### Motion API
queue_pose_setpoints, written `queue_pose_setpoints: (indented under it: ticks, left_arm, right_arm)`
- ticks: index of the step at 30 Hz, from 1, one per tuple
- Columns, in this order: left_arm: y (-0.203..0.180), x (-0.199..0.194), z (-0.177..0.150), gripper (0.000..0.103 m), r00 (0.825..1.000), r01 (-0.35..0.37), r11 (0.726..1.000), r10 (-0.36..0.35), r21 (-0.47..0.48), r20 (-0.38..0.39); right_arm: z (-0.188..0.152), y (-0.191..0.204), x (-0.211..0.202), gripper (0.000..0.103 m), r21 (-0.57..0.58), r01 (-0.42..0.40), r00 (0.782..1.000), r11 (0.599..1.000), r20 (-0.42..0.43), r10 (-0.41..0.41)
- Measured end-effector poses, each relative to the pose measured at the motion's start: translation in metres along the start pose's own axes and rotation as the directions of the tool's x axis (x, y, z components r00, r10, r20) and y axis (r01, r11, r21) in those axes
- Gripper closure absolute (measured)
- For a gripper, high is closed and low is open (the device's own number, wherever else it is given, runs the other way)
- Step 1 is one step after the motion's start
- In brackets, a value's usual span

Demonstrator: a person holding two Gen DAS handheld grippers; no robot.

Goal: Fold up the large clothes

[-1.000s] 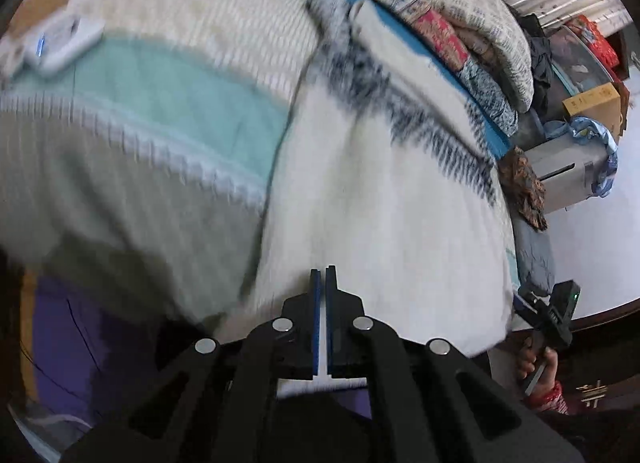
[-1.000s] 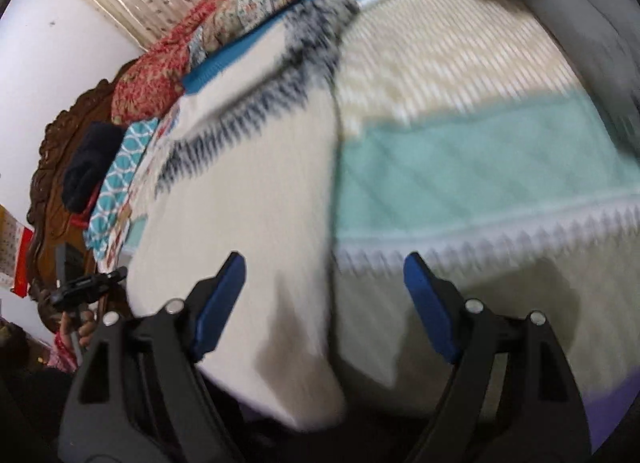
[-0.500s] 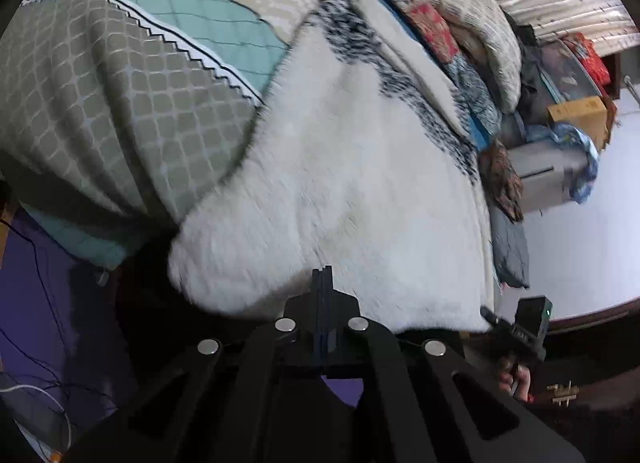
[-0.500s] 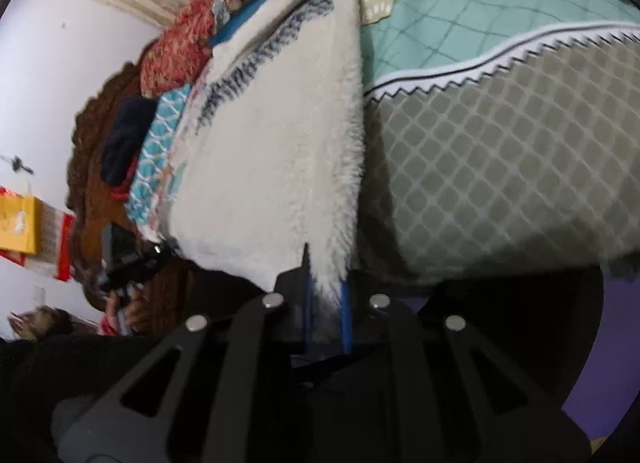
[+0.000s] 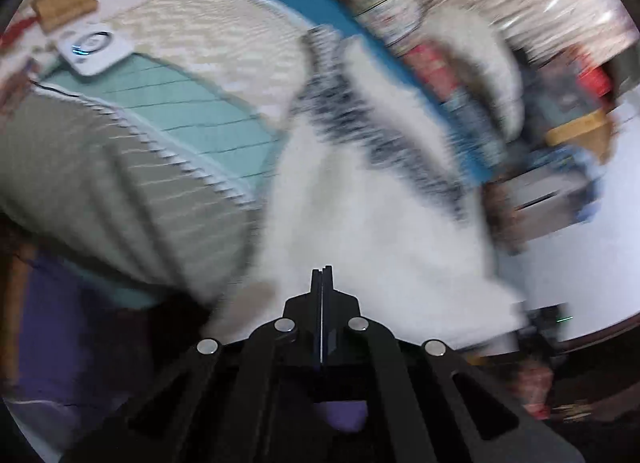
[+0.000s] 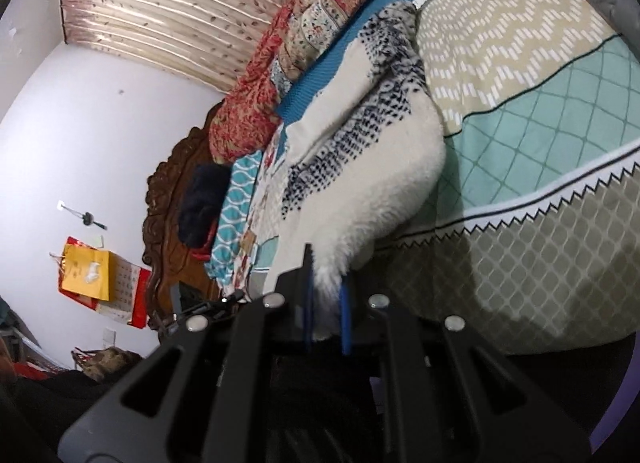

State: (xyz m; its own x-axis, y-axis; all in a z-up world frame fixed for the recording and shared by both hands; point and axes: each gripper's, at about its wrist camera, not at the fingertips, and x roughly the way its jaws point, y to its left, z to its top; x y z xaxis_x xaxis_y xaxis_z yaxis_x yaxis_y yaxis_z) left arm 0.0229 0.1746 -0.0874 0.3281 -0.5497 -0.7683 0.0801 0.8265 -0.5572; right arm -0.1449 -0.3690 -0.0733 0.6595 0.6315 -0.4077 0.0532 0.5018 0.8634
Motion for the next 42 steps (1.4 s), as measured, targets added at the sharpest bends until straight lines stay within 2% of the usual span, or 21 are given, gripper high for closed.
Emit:
queue_pose_setpoints:
  ticks: [1, 5, 9, 11, 14, 15, 17, 19, 23, 24, 25, 26, 27, 28, 29, 32, 36, 38, 40, 41, 42]
  left_arm:
    - [0.003, 0.004, -0.002, -0.001, 0.999, -0.029, 1.0, 0.029, 0.007, -0.017]
    - [0.018, 0.018, -0.011, -0.001, 0.996, -0.048, 0.999, 0.048, -0.007, -0.081]
    - [0.027, 0.028, -0.013, -0.001, 0.992, -0.071, 0.997, 0.071, 0.006, -0.108]
    - [0.026, 0.028, -0.013, -0.001, 0.993, -0.069, 0.997, 0.07, 0.02, -0.092]
    - [0.022, 0.024, -0.012, 0.0, 0.998, -0.067, 0.996, 0.067, 0.053, -0.006]
    - [0.018, 0.023, -0.013, 0.0, 0.996, -0.083, 0.993, 0.082, 0.089, 0.022]
    - [0.01, 0.025, -0.014, 0.001, 0.991, -0.136, 0.976, 0.13, 0.17, 0.043]
    - [0.007, 0.028, -0.016, 0.002, 0.985, -0.175, 0.963, 0.168, 0.207, 0.049]
    - [0.009, 0.031, -0.017, 0.007, 0.981, -0.194, 0.953, 0.184, 0.232, 0.063]
    - [0.009, 0.033, -0.018, 0.015, 0.979, -0.202, 0.95, 0.193, 0.238, 0.061]
    - [0.011, 0.039, -0.019, 0.028, 0.977, -0.211, 0.946, 0.206, 0.245, 0.047]
    - [0.014, 0.044, -0.02, 0.036, 0.977, -0.213, 0.945, 0.213, 0.248, 0.029]
    - [0.016, 0.048, -0.021, 0.054, 0.976, -0.213, 0.945, 0.217, 0.249, 0.011]
    - [0.021, 0.057, -0.022, 0.067, 0.97, -0.228, 0.944, 0.24, 0.24, -0.021]
    - [0.025, 0.06, -0.023, 0.067, 0.969, -0.232, 0.946, 0.245, 0.225, -0.031]
    - [0.025, 0.05, -0.021, 0.067, 0.98, -0.193, 0.962, 0.2, 0.192, -0.017]
    - [0.017, 0.032, -0.019, 0.067, 0.997, -0.077, 0.978, 0.079, 0.193, -0.004]
    - [0.014, 0.037, -0.017, 0.067, 0.997, -0.028, 0.979, 0.042, 0.203, -0.063]
    - [0.017, 0.05, -0.016, 0.066, 0.99, -0.038, 0.982, 0.062, 0.186, -0.124]
    - [0.018, 0.055, -0.015, 0.061, 0.986, -0.03, 0.985, 0.057, 0.171, -0.155]
    - [0.018, 0.059, -0.016, 0.041, 0.981, -0.005, 0.988, 0.036, 0.157, -0.192]
  right_arm:
    - [0.0, -0.003, 0.002, 0.093, 0.007, 0.011, 1.0, 1.0, -0.005, -0.011]
    - [0.002, -0.02, 0.004, 0.093, 0.052, 0.042, 0.999, 0.998, -0.016, -0.041]
    - [0.002, -0.024, 0.004, 0.093, 0.06, 0.061, 0.998, 0.996, -0.019, -0.059]
    - [0.001, -0.023, 0.005, 0.093, 0.056, 0.064, 0.998, 0.996, -0.02, -0.063]
    - [0.001, -0.022, 0.007, 0.093, 0.057, 0.073, 0.997, 0.996, -0.02, -0.072]
    - [0.001, -0.022, 0.007, 0.093, 0.059, 0.075, 0.997, 0.995, -0.02, -0.074]
    - [-0.002, -0.022, 0.006, 0.093, 0.064, 0.081, 0.997, 0.995, -0.017, -0.08]
    - [-0.003, -0.023, 0.005, 0.093, 0.069, 0.086, 0.996, 0.994, -0.015, -0.085]
    - [-0.005, -0.026, 0.006, 0.093, 0.079, 0.095, 0.995, 0.992, -0.013, -0.094]
    - [-0.005, -0.027, 0.007, 0.093, 0.08, 0.097, 0.995, 0.992, -0.012, -0.097]
    - [-0.006, -0.027, 0.007, 0.093, 0.081, 0.098, 0.995, 0.992, -0.011, -0.098]
    - [-0.006, -0.028, 0.008, 0.093, 0.083, 0.099, 0.995, 0.992, -0.01, -0.099]
    - [-0.006, -0.028, 0.008, 0.093, 0.085, 0.1, 0.995, 0.991, -0.009, -0.1]
    - [-0.007, -0.028, 0.008, 0.093, 0.087, 0.102, 0.995, 0.991, -0.007, -0.102]
    - [-0.007, -0.029, 0.008, 0.093, 0.089, 0.105, 0.994, 0.991, -0.006, -0.105]
    - [-0.01, -0.028, 0.006, 0.093, 0.087, 0.119, 0.993, 0.989, -0.006, -0.119]
    - [-0.01, -0.03, 0.005, 0.093, 0.095, 0.128, 0.992, 0.987, -0.007, -0.128]
    - [-0.009, -0.031, 0.006, 0.093, 0.097, 0.128, 0.992, 0.987, -0.006, -0.128]
    - [-0.008, -0.03, 0.008, 0.093, 0.093, 0.121, 0.993, 0.988, -0.003, -0.121]
    - [-0.008, -0.028, 0.008, 0.093, 0.088, 0.117, 0.993, 0.989, 0.0, -0.117]
    - [-0.009, -0.026, 0.008, 0.093, 0.083, 0.116, 0.993, 0.99, 0.0, -0.117]
